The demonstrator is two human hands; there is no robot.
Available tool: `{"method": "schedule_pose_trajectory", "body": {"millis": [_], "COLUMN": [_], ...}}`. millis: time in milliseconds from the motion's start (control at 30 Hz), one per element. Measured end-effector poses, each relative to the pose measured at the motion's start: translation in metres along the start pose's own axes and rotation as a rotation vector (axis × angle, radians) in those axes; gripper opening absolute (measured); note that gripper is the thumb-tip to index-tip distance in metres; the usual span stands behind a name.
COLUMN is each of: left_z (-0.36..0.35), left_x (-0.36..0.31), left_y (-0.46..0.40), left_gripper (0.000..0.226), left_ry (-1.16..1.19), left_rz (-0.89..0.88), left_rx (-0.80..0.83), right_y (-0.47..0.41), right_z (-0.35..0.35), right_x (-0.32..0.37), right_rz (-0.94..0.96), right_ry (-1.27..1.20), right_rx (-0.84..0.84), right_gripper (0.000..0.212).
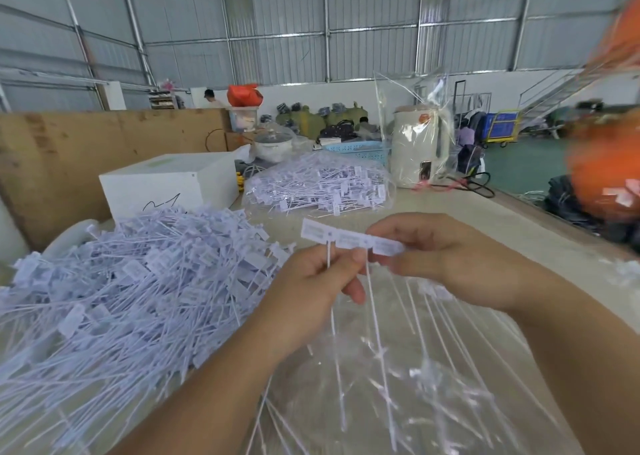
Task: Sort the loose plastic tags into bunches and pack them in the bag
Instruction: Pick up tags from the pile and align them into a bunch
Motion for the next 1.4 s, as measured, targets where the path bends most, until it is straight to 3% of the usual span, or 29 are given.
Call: {"method": "schedule_pose_trajectory", "body": {"millis": [67,133,267,400,533,633,800,1000,1100,1200,1267,1400], "left_z": [-0.004,-0.002,0.009,0.013,0.008,0.005,0.016,0.015,0.011,0.0,-0.005,-0.008], "left_x": [-0.002,-0.003,-0.001,-0.008,-0.011,-0.011,-0.001,0.0,-0.003,-0.01,-0.012,-0.009], "left_y": [0.003,0.003,0.0,0.001,0.004,0.006,-0.001,-0.006,-0.005,-0.002,-0.001,0.002], "left_gripper": [0.057,0.065,0.051,0.015,0.036,0.032,0.043,0.021,0.036,0.041,0.038,0.029], "left_ry": [-0.017,0.001,0.14,0.243,0.164,0.135,0.02,0.035,0.17,0.47,0.667,0.813], "left_rz": [0.016,0.055,0.187,0.006,-0.108,-0.102,-0.062,-0.002,0.027,0.103,0.163,0.226], "left_rx": [0.037,0.01,-0.129,-0.117,-0.038,-0.036,-0.225,-0.076,-0.087,-0.133,-0.134,-0.124], "right_y": [-0.002,-0.004,-0.003,-0.002,-0.001,-0.002,-0.005,-0.006,-0.008,-0.011,-0.011,-0.011], "right_z": [-0.011,-0.017,-0.011,-0.014,-0.022,-0.024,-0.019,-0.021,-0.02,-0.025,-0.032,-0.041], "right_x": [0.0,-0.003,-0.006,-0.007,-0.002,-0.004,-0.019,-0.017,-0.017,-0.014,-0.011,-0.008], "right_rz": [0.04,0.068,0.051,0.067,0.085,0.091,0.046,0.089,0.108,0.158,0.192,0.232], "right_ry": [0.079,0.143,0.143,0.143,0.063,0.054,0.084,0.028,0.037,0.157,0.253,0.318], "right_rx": [0.03,0.042,-0.029,0.03,0.133,0.106,-0.053,-0.06,-0.16,-0.313,-0.384,-0.387], "right_gripper": [0.016,0.018,0.021,0.016,0.012,0.012,0.015,0.018,0.015,0.012,0.012,0.013]}}
Point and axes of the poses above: each hand's wrist, its own y-axis away from the middle knuckle, its own z-axis out of the back of the hand, x = y × z, the point moved 3 cm from there along -y, towards the middle knuckle, and after that the axes turned 13 degrees about z, right-handed, at the moved point
